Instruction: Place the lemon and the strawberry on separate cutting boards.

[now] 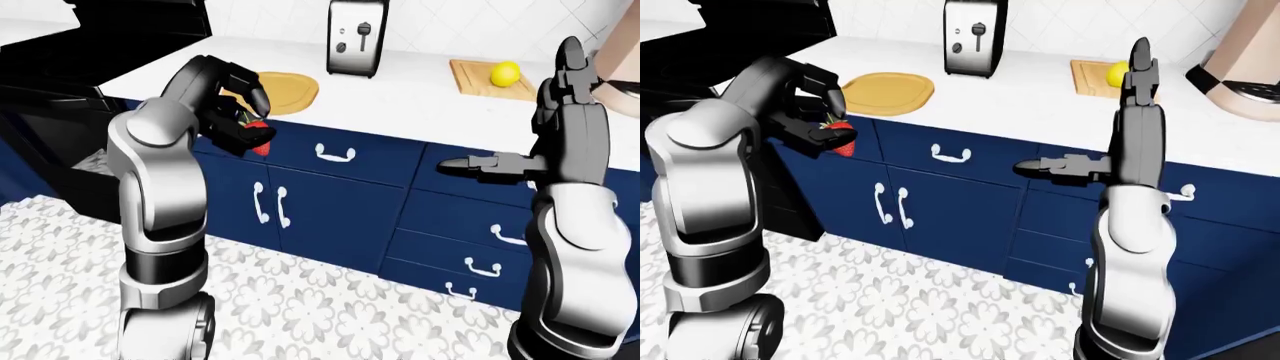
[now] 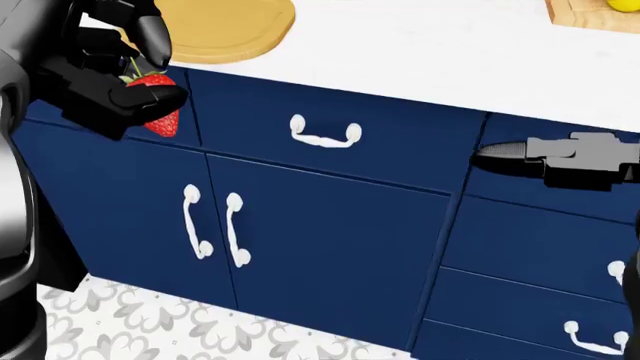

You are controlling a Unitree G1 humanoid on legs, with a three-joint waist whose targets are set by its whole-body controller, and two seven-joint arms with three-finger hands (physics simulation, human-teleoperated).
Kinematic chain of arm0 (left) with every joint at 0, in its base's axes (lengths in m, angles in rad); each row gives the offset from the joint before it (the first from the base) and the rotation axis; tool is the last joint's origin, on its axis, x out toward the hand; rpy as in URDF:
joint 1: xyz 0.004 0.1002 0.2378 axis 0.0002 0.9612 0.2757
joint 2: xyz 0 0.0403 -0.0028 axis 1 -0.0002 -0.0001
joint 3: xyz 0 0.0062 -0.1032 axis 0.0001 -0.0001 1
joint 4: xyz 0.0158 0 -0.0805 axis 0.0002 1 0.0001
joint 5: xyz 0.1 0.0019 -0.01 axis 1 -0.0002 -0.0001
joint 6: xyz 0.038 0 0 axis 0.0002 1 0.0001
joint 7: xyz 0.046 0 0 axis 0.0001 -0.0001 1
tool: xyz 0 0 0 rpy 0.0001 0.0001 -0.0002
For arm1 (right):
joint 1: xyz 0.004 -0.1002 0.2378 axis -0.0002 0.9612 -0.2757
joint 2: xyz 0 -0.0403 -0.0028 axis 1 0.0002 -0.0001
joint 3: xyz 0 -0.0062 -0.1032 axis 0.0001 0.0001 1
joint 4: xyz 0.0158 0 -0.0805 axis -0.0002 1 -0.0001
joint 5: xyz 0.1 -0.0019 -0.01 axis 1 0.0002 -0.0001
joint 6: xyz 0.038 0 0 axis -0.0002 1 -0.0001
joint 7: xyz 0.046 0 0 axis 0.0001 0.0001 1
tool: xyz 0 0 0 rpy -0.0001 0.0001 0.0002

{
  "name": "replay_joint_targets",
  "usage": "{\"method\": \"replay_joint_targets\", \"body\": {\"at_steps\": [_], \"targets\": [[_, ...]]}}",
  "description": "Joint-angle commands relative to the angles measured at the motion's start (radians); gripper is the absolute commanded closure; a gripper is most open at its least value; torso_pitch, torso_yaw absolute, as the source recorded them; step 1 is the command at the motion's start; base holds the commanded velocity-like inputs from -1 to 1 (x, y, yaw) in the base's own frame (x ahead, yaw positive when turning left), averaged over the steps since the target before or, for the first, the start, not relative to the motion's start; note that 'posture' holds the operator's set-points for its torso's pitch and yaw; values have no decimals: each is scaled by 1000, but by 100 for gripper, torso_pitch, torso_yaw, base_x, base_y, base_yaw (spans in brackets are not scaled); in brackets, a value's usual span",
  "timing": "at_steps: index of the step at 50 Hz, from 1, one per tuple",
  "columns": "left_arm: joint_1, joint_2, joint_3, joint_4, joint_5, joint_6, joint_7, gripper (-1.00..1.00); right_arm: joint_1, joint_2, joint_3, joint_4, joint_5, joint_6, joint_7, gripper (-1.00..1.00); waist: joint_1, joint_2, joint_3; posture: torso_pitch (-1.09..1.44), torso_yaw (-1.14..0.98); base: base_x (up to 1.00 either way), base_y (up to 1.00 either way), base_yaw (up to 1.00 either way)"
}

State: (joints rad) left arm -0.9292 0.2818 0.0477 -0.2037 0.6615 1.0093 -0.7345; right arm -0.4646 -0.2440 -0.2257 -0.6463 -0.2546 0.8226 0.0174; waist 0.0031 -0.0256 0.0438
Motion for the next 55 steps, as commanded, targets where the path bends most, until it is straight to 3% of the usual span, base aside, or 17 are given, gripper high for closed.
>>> {"method": "replay_joint_targets", "body": {"at_steps": [1, 4, 5, 6, 14, 18, 20, 21, 24, 30, 35, 38, 41, 43, 44, 45, 55], "targets": [[-35, 3, 3, -23, 1, -25, 9, 76, -9, -7, -11, -24, 10, -51, -25, -100, -2, -2, -19, 0, 0, 0, 13, 0], [-35, 3, 4, -22, 0, -26, 10, 77, -11, -11, -14, -33, 21, -49, -38, -100, 1, -68, -27, 0, 0, 0, 14, 0], [-38, 4, 2, -24, 2, -22, 7, 77, -13, -15, -13, -33, 21, -49, -43, -100, -5, -32, -24, 0, 0, 0, 12, 0], [-38, 4, 2, -24, 2, -22, 7, 77, -12, -17, -12, -32, 22, -51, -45, -100, 3, -45, -27, 0, 0, 0, 13, 0], [-30, 1, 4, -15, -5, -36, 17, 83, -8, -20, -11, -21, 27, -66, -62, -100, 2, -14, -29, 0, 0, 0, 28, 0], [-29, -1, 1, -18, -3, -33, 16, 84, -9, -22, -9, -21, 28, -62, -64, -100, -8, 40, -31, 0, 0, 0, 41, 0], [-26, -3, 1, -18, -3, -35, 18, 84, -7, -22, -7, -21, 26, -63, -65, -100, -11, 116, -49, 0, 0, 0, 41, 0], [-24, -4, 1, -19, -3, -36, 19, 85, -4, -21, -7, -17, 26, -69, -65, -100, -11, 86, -43, 0, 0, 0, 41, 0], [-18, -6, 1, -20, -5, -41, 22, 86, -3, -22, -6, -21, 24, -69, -64, -100, -8, 62, -32, 0, 0, 3, 48, 0], [-16, -7, 2, -13, -9, -49, 27, 86, -1, -21, -12, -21, 27, -73, -64, -100, -10, -49, -10, 0, 0, 11, 58, 0], [-16, -9, -2, -17, -6, -45, 25, 87, -4, -26, -19, -37, 31, -59, -62, -100, -16, -50, -29, 0, 0, 20, 58, 0], [-18, -11, -3, -15, -5, -46, 25, 88, 0, -26, -26, -36, 38, -64, -64, -100, -23, -19, -19, 0, 0, 23, 58, 0], [-14, -13, -1, -11, -8, -54, 29, 88, 0, -26, -27, -35, 43, -66, -68, -100, -32, 44, -21, 0, 0, 22, 58, 0], [-16, -13, 0, -11, -8, -53, 29, 89, -1, -27, -27, -34, 45, -66, -70, -100, -30, 137, -66, 0, 0, 23, 58, 0], [-16, -13, -1, -11, -8, -53, 28, 89, -3, -28, -26, -35, 45, -63, -71, -100, -18, 88, -25, 0, 0, 23, 50, 0], [-16, -12, -1, -11, -8, -53, 28, 89, -5, -28, -25, -38, 46, -57, -72, -100, -23, 93, -13, 0, 0, 23, 36, 0], [-21, -12, 0, -13, -6, -49, 25, 91, -6, -29, -26, -30, 55, -62, -82, -100, -3, 50, -16, 0, 0, 22, 15, 0]]}}
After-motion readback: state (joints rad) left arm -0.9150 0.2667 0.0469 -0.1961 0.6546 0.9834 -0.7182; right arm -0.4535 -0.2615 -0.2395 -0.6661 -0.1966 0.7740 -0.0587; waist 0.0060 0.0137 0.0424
